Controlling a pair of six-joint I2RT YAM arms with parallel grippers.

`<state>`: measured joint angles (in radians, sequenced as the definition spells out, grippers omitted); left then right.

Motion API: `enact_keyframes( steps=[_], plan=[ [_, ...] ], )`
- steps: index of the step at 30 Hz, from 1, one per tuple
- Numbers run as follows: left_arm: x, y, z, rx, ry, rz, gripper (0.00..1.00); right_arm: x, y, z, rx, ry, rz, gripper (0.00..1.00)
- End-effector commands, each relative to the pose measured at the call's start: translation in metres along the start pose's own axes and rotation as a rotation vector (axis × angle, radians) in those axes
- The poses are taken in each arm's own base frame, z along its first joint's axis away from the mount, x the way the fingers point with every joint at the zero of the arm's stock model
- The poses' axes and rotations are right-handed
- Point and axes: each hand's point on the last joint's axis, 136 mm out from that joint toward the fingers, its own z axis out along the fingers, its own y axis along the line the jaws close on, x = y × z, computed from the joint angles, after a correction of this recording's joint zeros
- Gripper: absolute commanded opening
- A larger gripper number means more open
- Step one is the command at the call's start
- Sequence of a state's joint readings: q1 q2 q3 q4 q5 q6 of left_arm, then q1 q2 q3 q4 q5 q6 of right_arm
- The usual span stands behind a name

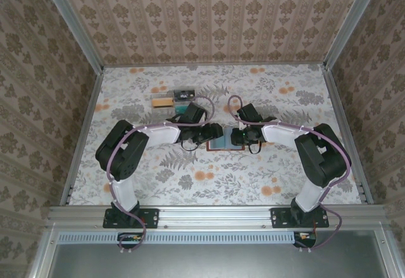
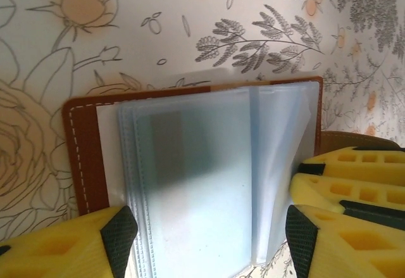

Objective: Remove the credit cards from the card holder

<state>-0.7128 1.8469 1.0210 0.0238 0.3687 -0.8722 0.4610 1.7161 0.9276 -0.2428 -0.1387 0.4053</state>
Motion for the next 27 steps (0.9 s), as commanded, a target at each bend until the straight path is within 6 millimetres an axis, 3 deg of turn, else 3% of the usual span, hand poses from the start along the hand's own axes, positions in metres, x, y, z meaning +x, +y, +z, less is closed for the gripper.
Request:
enact_keyframes(
  steps=[1,11,13,16,27],
  plan=[
    [0.008,-0.014,0.005,0.083,0.031,0.013,0.69,0.014,-0.003,0.009,0.005,0.053,0.020,0.23],
    [0.009,-0.038,0.002,0.176,0.025,0.068,0.73,0.015,-0.004,0.008,0.013,0.054,0.023,0.25],
    [0.009,-0.041,0.000,0.180,0.021,0.078,0.79,0.014,-0.005,0.007,0.017,0.052,0.025,0.25],
    [0.009,-0.045,-0.002,0.186,0.018,0.094,0.80,0.012,-0.009,0.003,0.029,0.038,0.039,0.29],
    [0.012,-0.047,0.002,0.178,0.035,0.100,0.81,-0.001,-0.030,-0.033,0.109,-0.075,0.090,0.44]
  ],
)
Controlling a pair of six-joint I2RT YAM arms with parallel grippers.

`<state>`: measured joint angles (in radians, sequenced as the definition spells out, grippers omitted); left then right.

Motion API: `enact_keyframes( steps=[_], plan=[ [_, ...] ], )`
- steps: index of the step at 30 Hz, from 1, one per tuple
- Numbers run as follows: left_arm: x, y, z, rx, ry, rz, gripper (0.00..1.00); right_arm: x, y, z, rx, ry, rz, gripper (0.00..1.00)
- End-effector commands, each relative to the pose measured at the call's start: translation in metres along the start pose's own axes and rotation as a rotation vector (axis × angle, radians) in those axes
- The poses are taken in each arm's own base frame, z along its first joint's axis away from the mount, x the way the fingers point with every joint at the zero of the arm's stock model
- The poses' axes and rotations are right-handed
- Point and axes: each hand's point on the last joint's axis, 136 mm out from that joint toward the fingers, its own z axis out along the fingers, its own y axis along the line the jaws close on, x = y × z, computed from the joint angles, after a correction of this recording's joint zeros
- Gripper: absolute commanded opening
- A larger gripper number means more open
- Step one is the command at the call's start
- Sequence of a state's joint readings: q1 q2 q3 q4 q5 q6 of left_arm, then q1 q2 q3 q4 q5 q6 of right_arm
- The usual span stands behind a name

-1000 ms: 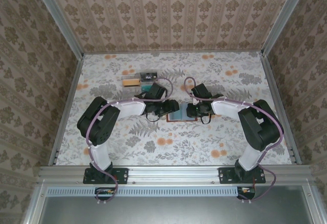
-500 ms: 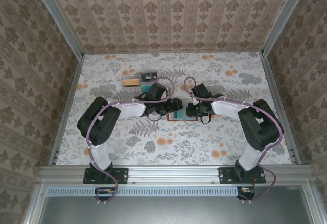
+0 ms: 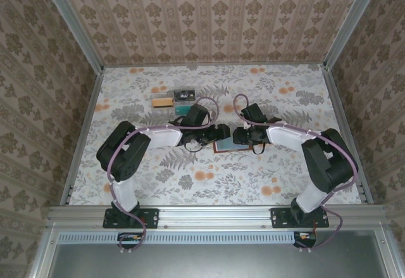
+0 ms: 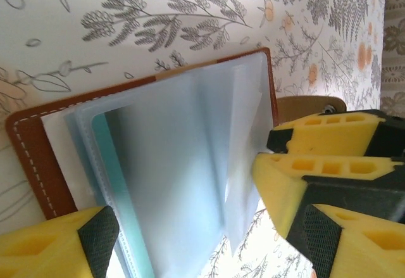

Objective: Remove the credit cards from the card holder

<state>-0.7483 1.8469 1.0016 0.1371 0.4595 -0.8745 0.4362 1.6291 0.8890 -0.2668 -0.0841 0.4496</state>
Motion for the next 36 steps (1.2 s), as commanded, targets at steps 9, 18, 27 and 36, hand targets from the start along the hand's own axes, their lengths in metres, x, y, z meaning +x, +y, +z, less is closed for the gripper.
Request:
enact_keyframes(
  steps=[9,18,27,36],
  plan=[
    [0.001,-0.014,0.004,0.038,0.014,0.040,0.81,0.012,-0.043,-0.016,0.140,-0.025,0.081,0.46],
    [0.008,-0.002,0.013,0.013,0.054,0.010,0.81,0.027,-0.037,0.013,0.044,0.074,0.123,0.39],
    [0.009,0.005,0.014,-0.023,0.059,0.001,0.80,0.027,-0.035,0.013,0.039,0.079,0.120,0.38],
    [0.002,0.007,-0.001,-0.072,0.014,0.015,0.80,0.029,-0.034,0.017,0.026,0.089,0.126,0.32]
  ],
)
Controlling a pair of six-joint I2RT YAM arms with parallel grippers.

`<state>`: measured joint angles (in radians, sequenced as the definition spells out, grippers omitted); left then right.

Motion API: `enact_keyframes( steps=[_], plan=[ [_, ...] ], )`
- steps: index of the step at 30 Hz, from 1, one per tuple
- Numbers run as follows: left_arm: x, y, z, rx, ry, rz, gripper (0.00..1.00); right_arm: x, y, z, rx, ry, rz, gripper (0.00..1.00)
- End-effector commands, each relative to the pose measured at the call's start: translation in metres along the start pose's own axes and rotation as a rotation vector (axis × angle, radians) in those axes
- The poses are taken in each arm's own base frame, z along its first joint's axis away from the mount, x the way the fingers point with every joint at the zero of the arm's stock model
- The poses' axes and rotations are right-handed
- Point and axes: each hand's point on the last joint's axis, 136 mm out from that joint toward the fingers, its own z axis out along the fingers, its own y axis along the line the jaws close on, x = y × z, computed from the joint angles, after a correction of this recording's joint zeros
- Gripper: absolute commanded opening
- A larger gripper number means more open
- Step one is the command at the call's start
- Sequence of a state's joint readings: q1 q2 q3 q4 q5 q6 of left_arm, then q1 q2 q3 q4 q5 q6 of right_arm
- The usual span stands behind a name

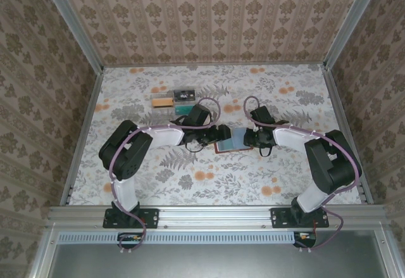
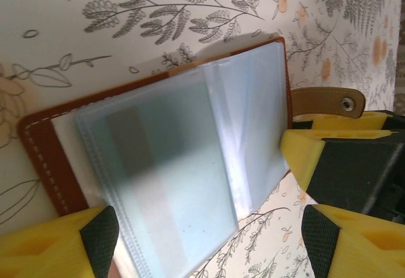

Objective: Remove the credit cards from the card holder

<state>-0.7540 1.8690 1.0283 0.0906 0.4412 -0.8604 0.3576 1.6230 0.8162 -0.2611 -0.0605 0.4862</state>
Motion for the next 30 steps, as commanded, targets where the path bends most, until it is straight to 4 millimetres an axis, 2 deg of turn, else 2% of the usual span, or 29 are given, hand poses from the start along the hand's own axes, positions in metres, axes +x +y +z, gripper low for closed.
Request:
enact_keyframes(
  steps=[1,5,15,23,27,30],
  plan=[
    [0.001,0.003,-0.004,-0.037,0.002,0.007,0.79,0.016,0.008,0.012,-0.047,0.070,0.010,0.31],
    [0.003,0.005,0.000,-0.030,0.010,-0.002,0.79,0.015,0.008,0.012,-0.047,0.071,0.011,0.31],
    [0.007,-0.012,0.014,0.055,0.063,0.030,0.79,0.015,0.009,0.014,-0.052,0.075,0.011,0.31],
    [0.007,-0.022,0.016,0.082,0.077,0.063,0.81,0.017,0.009,0.015,-0.053,0.082,0.012,0.31],
    [0.006,-0.019,0.012,0.056,0.063,0.063,0.81,0.016,0.009,0.015,-0.053,0.081,0.012,0.31],
    [0.004,-0.008,0.001,-0.022,0.034,0.059,0.80,0.017,0.009,0.014,-0.050,0.079,0.011,0.31]
  ],
)
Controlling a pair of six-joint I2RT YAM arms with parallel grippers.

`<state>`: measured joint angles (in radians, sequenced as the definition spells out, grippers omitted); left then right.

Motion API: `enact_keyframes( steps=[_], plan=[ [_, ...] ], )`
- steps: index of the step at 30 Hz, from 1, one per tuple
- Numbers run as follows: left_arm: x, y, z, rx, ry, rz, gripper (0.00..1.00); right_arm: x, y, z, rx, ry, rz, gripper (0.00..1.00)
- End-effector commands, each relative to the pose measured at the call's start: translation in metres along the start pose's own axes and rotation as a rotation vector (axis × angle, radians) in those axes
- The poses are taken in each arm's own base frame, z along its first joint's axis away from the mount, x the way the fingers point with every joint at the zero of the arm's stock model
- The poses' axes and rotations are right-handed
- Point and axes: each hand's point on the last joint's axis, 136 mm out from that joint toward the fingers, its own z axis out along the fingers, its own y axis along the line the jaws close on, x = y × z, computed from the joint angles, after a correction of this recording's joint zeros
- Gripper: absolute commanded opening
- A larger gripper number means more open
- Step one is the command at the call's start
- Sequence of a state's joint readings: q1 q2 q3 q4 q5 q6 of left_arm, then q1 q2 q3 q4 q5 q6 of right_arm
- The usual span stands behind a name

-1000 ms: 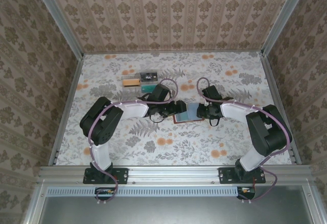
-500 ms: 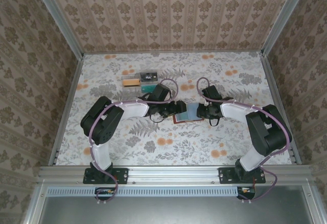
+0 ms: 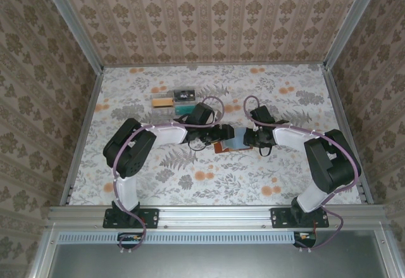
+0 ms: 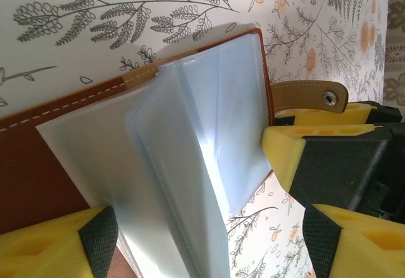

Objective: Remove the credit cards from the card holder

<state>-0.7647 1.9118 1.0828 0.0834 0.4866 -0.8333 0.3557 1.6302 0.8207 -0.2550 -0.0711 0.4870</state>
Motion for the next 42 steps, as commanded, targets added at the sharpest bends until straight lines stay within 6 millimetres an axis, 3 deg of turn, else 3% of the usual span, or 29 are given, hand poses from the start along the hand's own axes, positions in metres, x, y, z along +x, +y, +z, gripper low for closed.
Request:
enact_keyframes(
  steps=[1,8,14,26,35,42],
  plan=[
    [0.002,0.005,-0.013,-0.078,-0.015,0.027,0.80,0.018,0.006,0.012,-0.039,0.076,0.009,0.31],
    [-0.004,0.004,-0.028,-0.120,-0.060,0.052,0.79,0.019,0.007,0.012,-0.045,0.077,0.014,0.31],
    [0.003,-0.002,-0.015,-0.065,-0.021,0.048,0.79,0.021,0.006,0.012,-0.044,0.078,0.017,0.31],
    [0.017,0.022,-0.007,-0.143,0.023,-0.002,0.78,0.022,0.006,0.010,-0.047,0.075,0.021,0.31],
    [0.022,0.027,-0.001,-0.144,0.049,-0.018,0.78,0.024,0.006,0.011,-0.052,0.078,0.022,0.31],
    [0.021,0.004,0.011,-0.012,0.069,0.008,0.81,0.025,0.006,0.012,-0.057,0.082,0.029,0.31]
  ],
)
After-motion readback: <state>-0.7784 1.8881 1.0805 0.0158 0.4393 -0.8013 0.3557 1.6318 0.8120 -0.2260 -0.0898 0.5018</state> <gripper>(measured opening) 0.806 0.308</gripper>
